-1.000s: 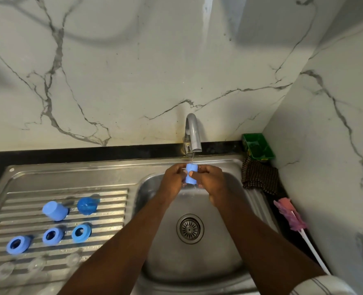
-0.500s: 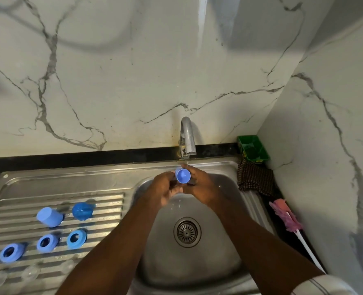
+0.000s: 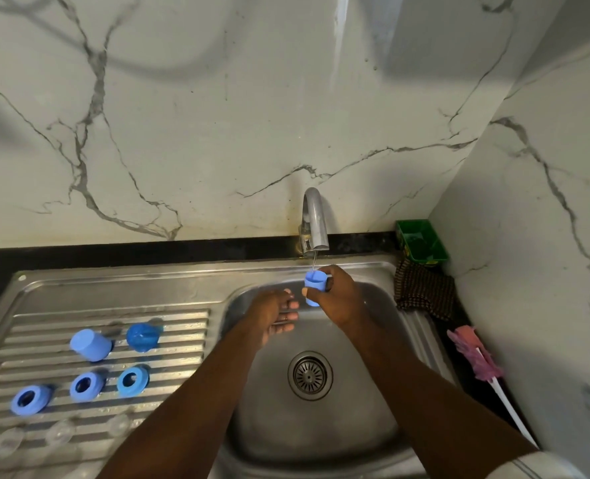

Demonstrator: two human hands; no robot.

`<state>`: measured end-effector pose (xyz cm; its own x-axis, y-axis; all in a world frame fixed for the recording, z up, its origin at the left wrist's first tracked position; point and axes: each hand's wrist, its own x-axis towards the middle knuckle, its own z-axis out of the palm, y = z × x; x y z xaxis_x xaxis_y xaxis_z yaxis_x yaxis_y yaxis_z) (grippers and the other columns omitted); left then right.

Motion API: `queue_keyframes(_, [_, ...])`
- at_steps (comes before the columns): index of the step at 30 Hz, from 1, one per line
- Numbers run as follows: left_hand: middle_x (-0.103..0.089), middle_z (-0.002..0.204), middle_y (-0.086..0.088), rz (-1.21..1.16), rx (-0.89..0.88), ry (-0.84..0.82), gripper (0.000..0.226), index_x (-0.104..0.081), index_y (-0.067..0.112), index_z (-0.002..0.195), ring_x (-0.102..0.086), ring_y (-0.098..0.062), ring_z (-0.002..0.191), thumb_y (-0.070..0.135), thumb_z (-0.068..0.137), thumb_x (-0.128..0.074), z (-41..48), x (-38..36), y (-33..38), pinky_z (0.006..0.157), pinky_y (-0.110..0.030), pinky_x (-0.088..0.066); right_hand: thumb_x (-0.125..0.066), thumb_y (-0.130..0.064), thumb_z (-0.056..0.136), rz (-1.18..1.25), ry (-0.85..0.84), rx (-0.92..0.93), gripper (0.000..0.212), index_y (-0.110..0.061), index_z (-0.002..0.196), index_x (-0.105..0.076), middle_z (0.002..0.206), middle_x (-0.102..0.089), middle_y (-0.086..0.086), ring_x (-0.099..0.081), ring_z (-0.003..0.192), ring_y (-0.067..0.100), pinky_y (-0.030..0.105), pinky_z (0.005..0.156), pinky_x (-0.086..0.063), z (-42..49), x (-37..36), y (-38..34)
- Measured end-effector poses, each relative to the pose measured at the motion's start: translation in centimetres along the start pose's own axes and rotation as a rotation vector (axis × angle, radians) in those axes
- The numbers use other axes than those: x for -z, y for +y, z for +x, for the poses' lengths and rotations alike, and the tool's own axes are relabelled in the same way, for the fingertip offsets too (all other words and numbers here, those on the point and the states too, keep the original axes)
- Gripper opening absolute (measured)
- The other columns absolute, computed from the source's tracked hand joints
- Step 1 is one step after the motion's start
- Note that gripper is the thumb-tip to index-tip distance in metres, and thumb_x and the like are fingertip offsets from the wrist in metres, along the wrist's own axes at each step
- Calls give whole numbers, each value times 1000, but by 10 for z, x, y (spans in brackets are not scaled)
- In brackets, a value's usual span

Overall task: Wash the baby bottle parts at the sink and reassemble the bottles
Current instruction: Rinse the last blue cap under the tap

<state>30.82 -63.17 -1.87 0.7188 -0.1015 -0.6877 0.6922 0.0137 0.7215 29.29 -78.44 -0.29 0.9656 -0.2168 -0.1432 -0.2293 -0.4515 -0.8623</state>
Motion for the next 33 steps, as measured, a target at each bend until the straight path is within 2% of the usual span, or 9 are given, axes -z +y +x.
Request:
queue_keyframes(4, [-72, 96, -4, -70, -27, 39, 19, -65, 15, 109, -69, -19, 83, 27, 104, -51, 2, 6, -2, 74, -34, -54, -80, -21, 81, 43, 126, 104, 38, -20, 114, -63, 102, -68, -9, -62, 89, 5, 4, 70, -40, -8, 2, -8])
queue_keyframes(8, [-74, 96, -4, -75, -50, 92, 19, -66, 16, 110, -70, -19, 82, 24, 104, -50, 1, 4, -6, 73, -32, -53, -78, -11, 82, -134, -125, 22, 38, -11, 117, -63, 108, -67, 3, -58, 88, 11, 4, 64, -38, -10, 6, 1])
queue_keyframes(13, [-70, 96, -6, -63, -62, 122, 19, -64, 13, 112, -66, -18, 79, 21, 104, -50, 0, 8, -8, 68, -29, -49, -75, -9, 84, 34, 63, 23, 38, -13, 119, -61, 102, -62, -6, -60, 93, 11, 1, 69, -37, -7, -2, -3])
queue_keyframes(16, [-68, 98, -9, -49, -49, 164, 18, -64, 10, 110, -65, -21, 82, 21, 103, -51, 0, 8, -13, 69, -29, -50, -78, -8, 80, -56, -102, 27, 38, -11, 116, -64, 101, -64, -3, -64, 95, 17, 15, 74, -44, -8, -10, 1])
queue_keyframes(19, [-68, 101, -9, -64, -54, 151, 18, -63, 11, 113, -65, -22, 84, 20, 103, -51, 0, 11, -13, 69, -30, -51, -76, -6, 81, 2, 23, 66, 38, -14, 116, -63, 101, -63, -6, -60, 91, 9, 13, 77, -43, -7, -8, 1])
queue_keyframes(23, [-72, 98, -12, -74, -72, 181, 17, -65, 9, 109, -68, -26, 87, 19, 101, -55, 1, 16, -13, 70, -31, -54, -77, -6, 80, -66, -89, 56, 37, -12, 114, -64, 99, -63, -3, -58, 87, 11, 21, 78, -48, -4, -7, -5])
queue_keyframes(26, [-70, 90, -10, -146, -73, 143, 13, -64, 9, 106, -65, -23, 78, 15, 102, -54, 3, 18, -10, 68, -30, -53, -75, -8, 82, 74, 92, 73, 35, -19, 113, -62, 97, -63, -10, -60, 87, 2, 15, 77, -46, -3, -10, -10])
queue_keyframes(29, [-72, 90, -11, -149, -70, 156, 16, -66, 7, 109, -68, -24, 79, 15, 101, -55, 4, 18, -12, 70, -32, -56, -75, -4, 80, -14, -45, 56, 35, -15, 111, -63, 99, -64, -5, -63, 92, 13, 23, 82, -50, -3, -15, -12])
queue_keyframes(33, [-76, 91, -13, -173, -86, 175, 15, -69, 7, 107, -73, -24, 80, 15, 99, -60, 5, 17, -10, 66, -30, -60, -75, -9, 83, 15, 40, 103, 33, -19, 112, -61, 98, -64, -8, -60, 86, 2, 8, 72, -42, 1, -15, -15])
